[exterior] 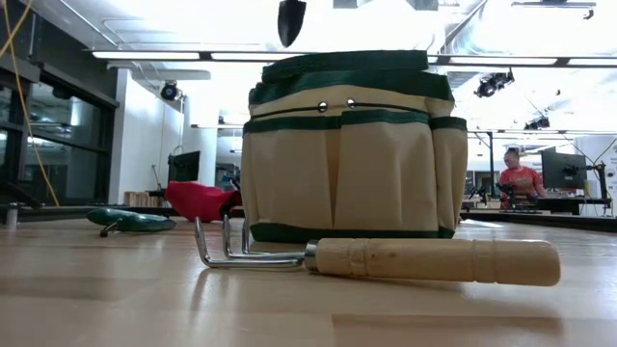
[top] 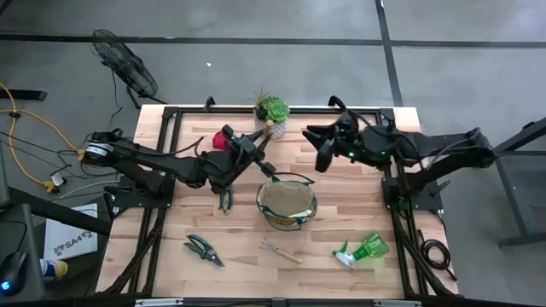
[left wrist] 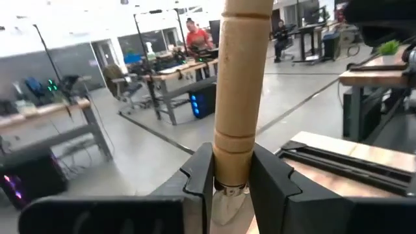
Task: Pick & Place Garden tools in Gardening bag
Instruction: Put the bottom brown trowel into the gardening bag
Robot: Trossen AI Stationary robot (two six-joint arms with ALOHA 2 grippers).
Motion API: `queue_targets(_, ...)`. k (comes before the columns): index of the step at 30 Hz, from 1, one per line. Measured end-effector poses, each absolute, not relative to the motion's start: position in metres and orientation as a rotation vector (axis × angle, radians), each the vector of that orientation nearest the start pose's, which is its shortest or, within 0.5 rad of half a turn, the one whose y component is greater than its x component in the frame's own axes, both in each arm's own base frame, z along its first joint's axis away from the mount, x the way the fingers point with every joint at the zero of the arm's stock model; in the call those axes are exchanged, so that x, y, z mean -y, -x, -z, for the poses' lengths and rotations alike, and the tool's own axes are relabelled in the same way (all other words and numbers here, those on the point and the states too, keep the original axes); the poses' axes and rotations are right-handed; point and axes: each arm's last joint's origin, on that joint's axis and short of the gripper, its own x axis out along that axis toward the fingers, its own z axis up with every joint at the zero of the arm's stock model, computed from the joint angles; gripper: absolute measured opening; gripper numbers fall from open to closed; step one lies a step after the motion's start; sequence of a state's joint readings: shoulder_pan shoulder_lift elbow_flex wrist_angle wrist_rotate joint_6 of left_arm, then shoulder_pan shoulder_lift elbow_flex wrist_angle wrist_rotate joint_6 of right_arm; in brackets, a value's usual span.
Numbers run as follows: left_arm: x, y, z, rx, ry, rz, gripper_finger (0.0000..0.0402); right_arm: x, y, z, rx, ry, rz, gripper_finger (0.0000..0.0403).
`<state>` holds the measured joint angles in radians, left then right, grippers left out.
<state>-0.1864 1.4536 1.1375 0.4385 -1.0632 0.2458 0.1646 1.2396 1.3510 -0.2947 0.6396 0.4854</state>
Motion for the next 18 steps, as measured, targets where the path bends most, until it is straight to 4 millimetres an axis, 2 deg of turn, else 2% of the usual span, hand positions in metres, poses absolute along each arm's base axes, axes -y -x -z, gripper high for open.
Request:
queue_targets(4, 0.036, -0.333, -0.361, -0.023, -0.189, -0.918, 0.0063, -0.035, -0.279, -0.425, -0.049, -0.315, 0.567, 0.0105)
queue_targets(9, 0.036, -0.339, -0.358, -0.054, -0.205, -0.988, 0.0063, -0.049, -0.299, -0.424, 0.024, -0.262, 0.671, 0.0105)
queue_targets(18, 0.036, -0.341, -0.354, -0.070, -0.212, -1.009, 0.0063, -0.060, -0.325, -0.412, 0.030, -0.175, 0.622, 0.0113)
